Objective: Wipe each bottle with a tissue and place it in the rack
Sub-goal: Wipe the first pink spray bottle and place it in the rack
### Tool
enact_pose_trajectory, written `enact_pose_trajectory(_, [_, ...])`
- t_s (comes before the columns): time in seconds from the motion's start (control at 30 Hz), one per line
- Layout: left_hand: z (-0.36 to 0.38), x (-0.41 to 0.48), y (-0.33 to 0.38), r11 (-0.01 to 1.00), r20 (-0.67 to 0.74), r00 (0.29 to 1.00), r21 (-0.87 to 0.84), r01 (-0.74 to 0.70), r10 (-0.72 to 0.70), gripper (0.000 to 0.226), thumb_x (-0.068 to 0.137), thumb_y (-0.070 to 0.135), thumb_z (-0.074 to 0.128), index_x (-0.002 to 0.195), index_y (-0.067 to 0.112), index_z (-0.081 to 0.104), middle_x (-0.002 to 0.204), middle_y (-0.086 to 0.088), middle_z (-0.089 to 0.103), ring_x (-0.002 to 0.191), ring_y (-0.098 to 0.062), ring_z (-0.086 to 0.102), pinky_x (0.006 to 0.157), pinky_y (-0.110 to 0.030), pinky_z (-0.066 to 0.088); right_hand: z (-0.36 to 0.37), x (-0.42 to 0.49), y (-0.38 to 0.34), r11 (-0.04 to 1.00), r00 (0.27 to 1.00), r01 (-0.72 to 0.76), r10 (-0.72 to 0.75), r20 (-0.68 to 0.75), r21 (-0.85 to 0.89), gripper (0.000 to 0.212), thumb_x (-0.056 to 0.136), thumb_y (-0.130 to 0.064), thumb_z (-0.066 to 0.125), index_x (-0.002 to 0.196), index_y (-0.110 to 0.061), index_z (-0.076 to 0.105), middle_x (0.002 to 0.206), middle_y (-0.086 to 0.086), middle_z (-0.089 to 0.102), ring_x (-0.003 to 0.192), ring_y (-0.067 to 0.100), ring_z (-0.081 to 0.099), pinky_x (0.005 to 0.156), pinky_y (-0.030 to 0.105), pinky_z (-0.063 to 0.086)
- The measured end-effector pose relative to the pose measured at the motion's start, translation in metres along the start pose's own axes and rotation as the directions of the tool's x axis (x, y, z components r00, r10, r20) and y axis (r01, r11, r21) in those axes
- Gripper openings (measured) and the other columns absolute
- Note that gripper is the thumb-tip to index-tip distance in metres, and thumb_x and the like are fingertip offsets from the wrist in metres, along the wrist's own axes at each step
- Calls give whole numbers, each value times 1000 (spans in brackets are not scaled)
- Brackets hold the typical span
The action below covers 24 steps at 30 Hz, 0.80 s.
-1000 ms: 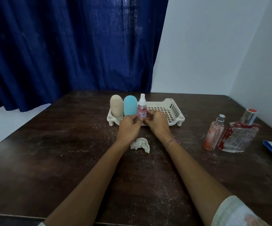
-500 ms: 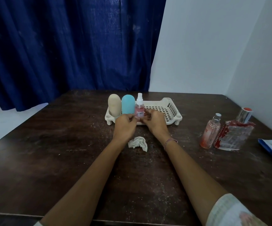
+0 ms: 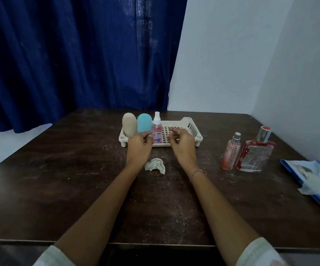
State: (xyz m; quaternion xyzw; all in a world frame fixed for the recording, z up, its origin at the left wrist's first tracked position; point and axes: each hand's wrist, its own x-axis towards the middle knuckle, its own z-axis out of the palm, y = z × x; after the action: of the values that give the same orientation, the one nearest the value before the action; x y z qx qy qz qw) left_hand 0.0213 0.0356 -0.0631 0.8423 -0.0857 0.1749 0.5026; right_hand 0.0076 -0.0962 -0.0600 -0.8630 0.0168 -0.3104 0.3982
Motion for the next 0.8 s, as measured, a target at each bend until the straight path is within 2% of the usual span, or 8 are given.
enact_pose_trajectory(0.07, [-1,-1,2,1000,-7,1000,-2,-10,10,31,96,14,50,123,4,59,107,-9,70,94,-14,64,85,-21,47,-4,-5,-2,1000,1000,25,-25,-11,-7,29,88,-9,59,117,-7,61,101,7,64,87,10,57,84,22,50])
enact_pose_trajectory(0.2, [-4,-5,6,999,-16,999,10,-40,40,30,96,15,50,122,5,60,107,-10,70,97,-14,64,93,-24,46,-8,-13,-4,999,999,38,-39,-15,-27,27,89,-8,58,115,-9,63,102,6,64,84,8,55,80,16,45])
enact_pose_trajectory(0.37, [-4,-8,8,998,3,998,16,-61,61,30,96,15,51,122,5,60,111,-10,69,99,-15,64,98,-36,48,-8,-14,-5,998,999,45,-45,-19,-49,25,88,-6,58,113,-9,64,105,8,65,90,13,58,89,28,50])
enact_pose_trajectory(0.57, [-2,-7,7,996,17,996,11,-86,86,30,95,15,52,122,5,60,115,-11,67,101,-16,63,97,-36,49,-6,-14,-4,997,999,33,-31,20,-74,25,88,-6,58,112,-10,64,104,7,66,90,11,58,88,26,50])
enact_pose_trajectory(0.7, [-1,-7,9,989,4,990,43,-139,139,30,95,17,53,122,6,61,115,-9,67,100,-13,60,92,-22,43,-7,-14,-7,996,997,71,-70,20,-54,26,87,-4,58,112,-8,64,106,9,66,92,14,59,90,30,49])
enact_pose_trajectory(0.8, [1,-10,13,986,-4,986,0,-164,164,29,95,18,54,120,6,62,111,-9,68,98,-12,61,97,-29,47,-13,-14,-9,993,992,114,-116,-45,-40,23,88,-4,58,109,-7,65,105,10,65,92,16,60,87,33,51])
